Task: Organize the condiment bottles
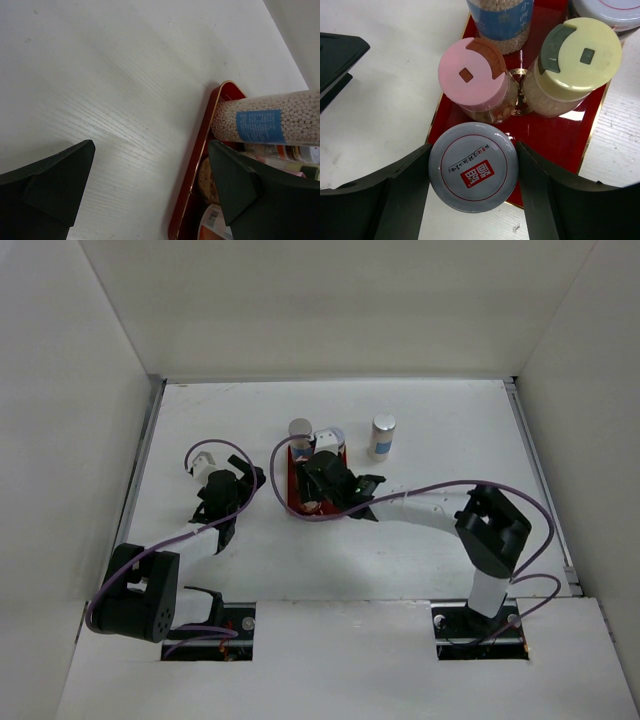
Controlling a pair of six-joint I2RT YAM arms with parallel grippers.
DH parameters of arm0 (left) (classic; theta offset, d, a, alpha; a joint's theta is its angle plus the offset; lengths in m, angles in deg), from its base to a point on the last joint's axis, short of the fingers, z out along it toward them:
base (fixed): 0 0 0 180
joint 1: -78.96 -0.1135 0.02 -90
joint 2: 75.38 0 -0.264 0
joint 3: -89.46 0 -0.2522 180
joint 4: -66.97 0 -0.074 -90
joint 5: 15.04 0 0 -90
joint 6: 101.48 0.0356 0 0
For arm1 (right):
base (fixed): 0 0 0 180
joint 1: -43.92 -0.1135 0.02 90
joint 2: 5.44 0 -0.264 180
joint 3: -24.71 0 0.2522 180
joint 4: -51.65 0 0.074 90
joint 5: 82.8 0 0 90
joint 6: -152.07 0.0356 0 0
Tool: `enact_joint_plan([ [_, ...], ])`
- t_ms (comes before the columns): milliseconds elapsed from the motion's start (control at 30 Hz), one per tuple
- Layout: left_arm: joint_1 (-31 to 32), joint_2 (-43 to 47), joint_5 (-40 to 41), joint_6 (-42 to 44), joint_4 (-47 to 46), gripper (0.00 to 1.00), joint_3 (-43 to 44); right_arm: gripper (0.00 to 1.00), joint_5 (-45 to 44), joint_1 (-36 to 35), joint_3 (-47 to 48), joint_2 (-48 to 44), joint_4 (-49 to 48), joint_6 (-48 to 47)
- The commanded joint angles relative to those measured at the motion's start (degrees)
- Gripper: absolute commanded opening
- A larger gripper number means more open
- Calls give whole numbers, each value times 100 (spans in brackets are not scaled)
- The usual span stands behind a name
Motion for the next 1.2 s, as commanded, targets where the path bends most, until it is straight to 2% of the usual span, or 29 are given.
enact_joint_plan([
  [0,-39,116,-42,-59,-303,100,8,47,-316,-109,423,-4,-981,-130],
  [167,-30,72,-51,-59,-303,100,16,50,-457,-258,449,303,-972,-200],
  [333,-30,55,-51,-59,-303,100,25,75,-422,-452,528,295,-806,-279],
  [500,-30,63,-51,-68,-303,100,25,83,-465,-548,511,-231,-314,-507],
  [667,-30,55,-51,-68,-303,100,25,85,-510,-549,-102,-1205,-269,-692],
  [767,-39,64,-51,-68,-303,100,16,85,-571,-15,-595,-1830,-409,-640],
  [867,-47,99,-42,-68,-303,100,8,88,-615,881,-790,-2087,-576,-692],
  [1000,-47,143,-33,-68,-303,100,-10,99,-624,2033,-299,-1500,-420,-1008],
  [1167,-56,151,-16,-68,-303,100,-10,100,-563,2650,413,-577,-164,-1202],
])
